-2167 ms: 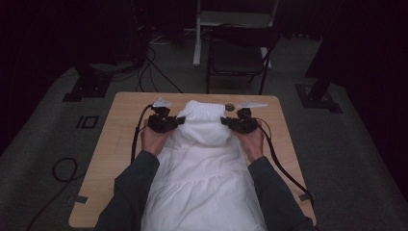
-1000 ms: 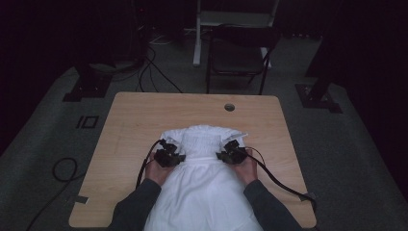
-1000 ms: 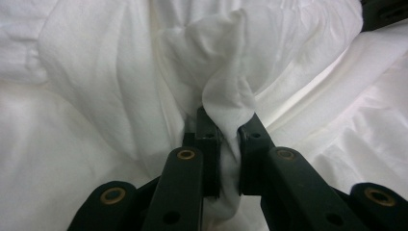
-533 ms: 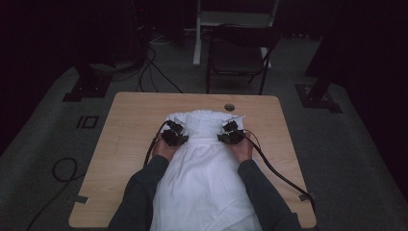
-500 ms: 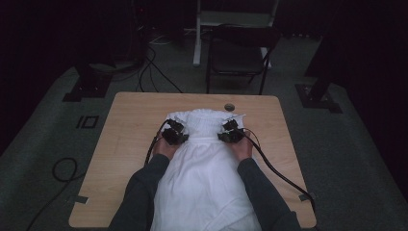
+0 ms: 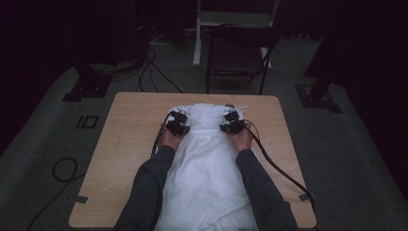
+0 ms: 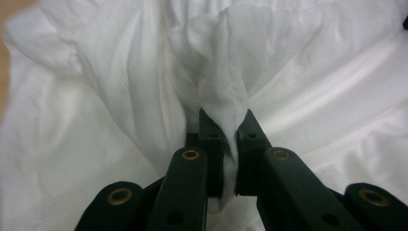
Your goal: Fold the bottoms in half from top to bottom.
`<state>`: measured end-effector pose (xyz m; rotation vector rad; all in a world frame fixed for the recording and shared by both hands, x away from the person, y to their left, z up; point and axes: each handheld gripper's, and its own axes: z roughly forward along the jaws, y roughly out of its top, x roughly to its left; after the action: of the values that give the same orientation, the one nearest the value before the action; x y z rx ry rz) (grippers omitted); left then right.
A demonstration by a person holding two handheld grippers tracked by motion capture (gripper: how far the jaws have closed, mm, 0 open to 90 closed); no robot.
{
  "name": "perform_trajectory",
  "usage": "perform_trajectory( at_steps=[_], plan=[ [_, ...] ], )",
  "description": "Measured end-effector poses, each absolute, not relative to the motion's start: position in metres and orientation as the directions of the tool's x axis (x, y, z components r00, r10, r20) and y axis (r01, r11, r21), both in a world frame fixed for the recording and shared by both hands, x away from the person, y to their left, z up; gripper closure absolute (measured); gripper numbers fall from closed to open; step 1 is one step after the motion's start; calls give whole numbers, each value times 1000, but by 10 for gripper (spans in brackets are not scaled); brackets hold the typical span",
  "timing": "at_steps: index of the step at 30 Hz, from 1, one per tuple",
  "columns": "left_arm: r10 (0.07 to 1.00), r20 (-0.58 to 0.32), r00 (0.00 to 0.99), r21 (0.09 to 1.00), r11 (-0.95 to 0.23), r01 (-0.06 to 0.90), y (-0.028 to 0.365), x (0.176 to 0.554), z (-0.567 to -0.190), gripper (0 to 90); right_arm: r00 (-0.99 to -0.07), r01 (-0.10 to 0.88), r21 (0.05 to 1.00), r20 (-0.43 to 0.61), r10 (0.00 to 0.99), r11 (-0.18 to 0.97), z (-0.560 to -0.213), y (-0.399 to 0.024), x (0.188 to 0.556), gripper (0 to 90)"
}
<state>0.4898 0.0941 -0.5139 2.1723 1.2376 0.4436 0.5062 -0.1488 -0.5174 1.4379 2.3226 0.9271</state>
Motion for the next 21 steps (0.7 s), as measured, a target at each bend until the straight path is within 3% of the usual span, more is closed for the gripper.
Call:
perform_trajectory(
  at_steps=[8, 16, 21],
  plan=[
    [850, -124, 512, 744, -262, 615, 109, 480, -474, 861, -497, 635, 731, 139, 857, 250, -475, -165, 500, 856],
    [815, -95, 571, 826, -256, 503, 112, 454, -419, 861, -552, 496, 830, 77, 830, 253, -422, -176, 477, 857],
    [763, -92, 640, 866, -256, 430, 120, 400, -400, 861, -627, 422, 869, 74, 776, 258, -401, -189, 442, 857]
  ],
)
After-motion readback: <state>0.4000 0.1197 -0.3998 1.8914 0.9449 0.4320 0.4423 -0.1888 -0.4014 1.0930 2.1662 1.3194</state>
